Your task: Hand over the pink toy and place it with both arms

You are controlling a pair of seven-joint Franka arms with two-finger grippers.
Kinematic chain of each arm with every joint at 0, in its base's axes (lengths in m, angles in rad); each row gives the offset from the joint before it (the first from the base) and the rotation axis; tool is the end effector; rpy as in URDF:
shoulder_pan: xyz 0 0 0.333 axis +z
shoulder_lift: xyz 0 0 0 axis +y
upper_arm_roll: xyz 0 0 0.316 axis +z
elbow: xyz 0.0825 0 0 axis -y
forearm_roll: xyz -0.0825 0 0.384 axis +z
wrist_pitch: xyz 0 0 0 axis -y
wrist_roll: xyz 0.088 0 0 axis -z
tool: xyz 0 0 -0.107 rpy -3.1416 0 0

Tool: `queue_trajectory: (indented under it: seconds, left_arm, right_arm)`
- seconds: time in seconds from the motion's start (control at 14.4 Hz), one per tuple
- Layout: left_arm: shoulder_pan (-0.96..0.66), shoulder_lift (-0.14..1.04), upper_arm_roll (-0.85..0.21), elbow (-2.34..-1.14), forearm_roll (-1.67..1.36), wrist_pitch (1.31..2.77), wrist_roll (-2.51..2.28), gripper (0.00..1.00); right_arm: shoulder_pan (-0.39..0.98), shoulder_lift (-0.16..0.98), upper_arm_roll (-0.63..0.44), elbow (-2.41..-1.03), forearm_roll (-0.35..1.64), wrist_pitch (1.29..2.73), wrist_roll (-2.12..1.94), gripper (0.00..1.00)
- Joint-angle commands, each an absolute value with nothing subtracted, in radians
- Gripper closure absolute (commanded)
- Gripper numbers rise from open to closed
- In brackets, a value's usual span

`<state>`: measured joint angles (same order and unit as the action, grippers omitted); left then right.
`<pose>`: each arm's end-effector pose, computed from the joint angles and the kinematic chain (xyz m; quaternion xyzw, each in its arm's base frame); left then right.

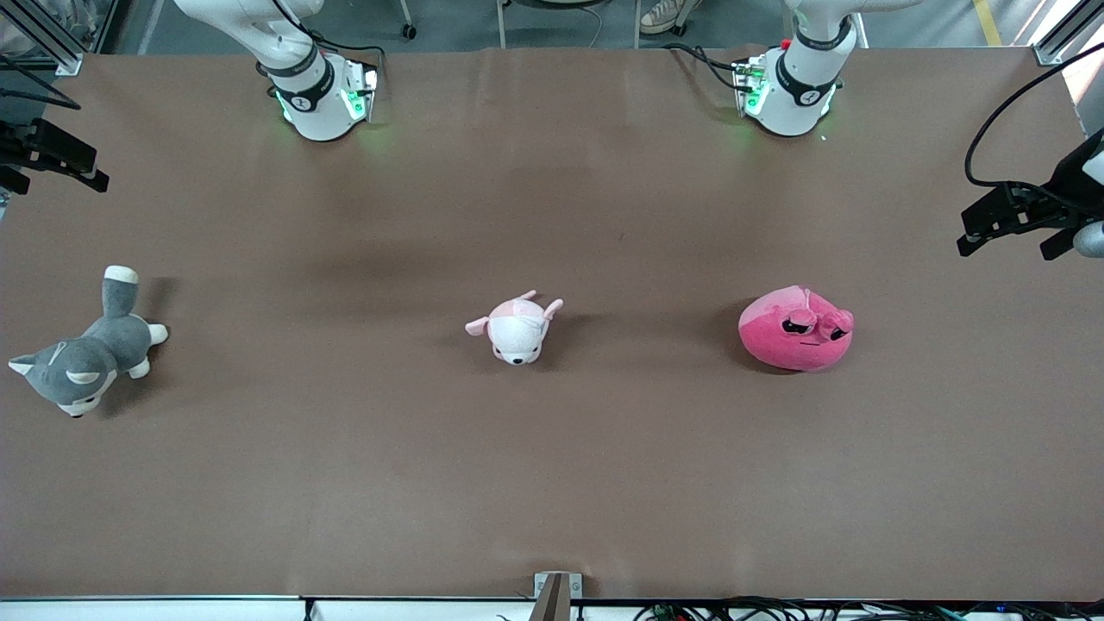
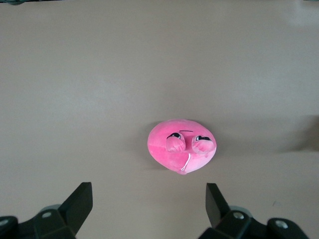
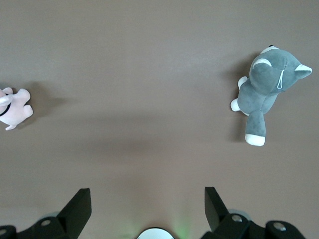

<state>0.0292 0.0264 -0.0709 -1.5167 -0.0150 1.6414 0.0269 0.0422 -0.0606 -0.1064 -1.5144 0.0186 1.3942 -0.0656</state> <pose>0.5699 -0.0247 0.6420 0.9982 -0.0340 0.0491 0.0088 0.5155 -0.0329 0.6680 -0.9995 -0.0023 0.0291 0.0143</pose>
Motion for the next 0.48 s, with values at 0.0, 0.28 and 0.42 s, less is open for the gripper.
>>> queue_trajectory:
  seconds: [0.0, 0.28, 0.42]
  left_arm:
    - [0.034, 0.028, -0.072, -1.5, -0.018, 1.621, 0.028, 0.0]
    - [0.034, 0.029, -0.072, -1.499, -0.021, 1.621, 0.026, 0.0]
    - [0.034, 0.049, -0.072, -1.499, -0.021, 1.621, 0.028, 0.0]
  right_arm:
    - [0.037, -0.092, -0.106, -1.543, 0.037, 1.394, -0.057, 0.0]
    - [0.035, -0.092, -0.107, -1.543, 0.049, 1.394, -0.055, 0.0]
    - [0.035, -0.092, -0.107, -1.543, 0.049, 1.393, -0.046, 0.0]
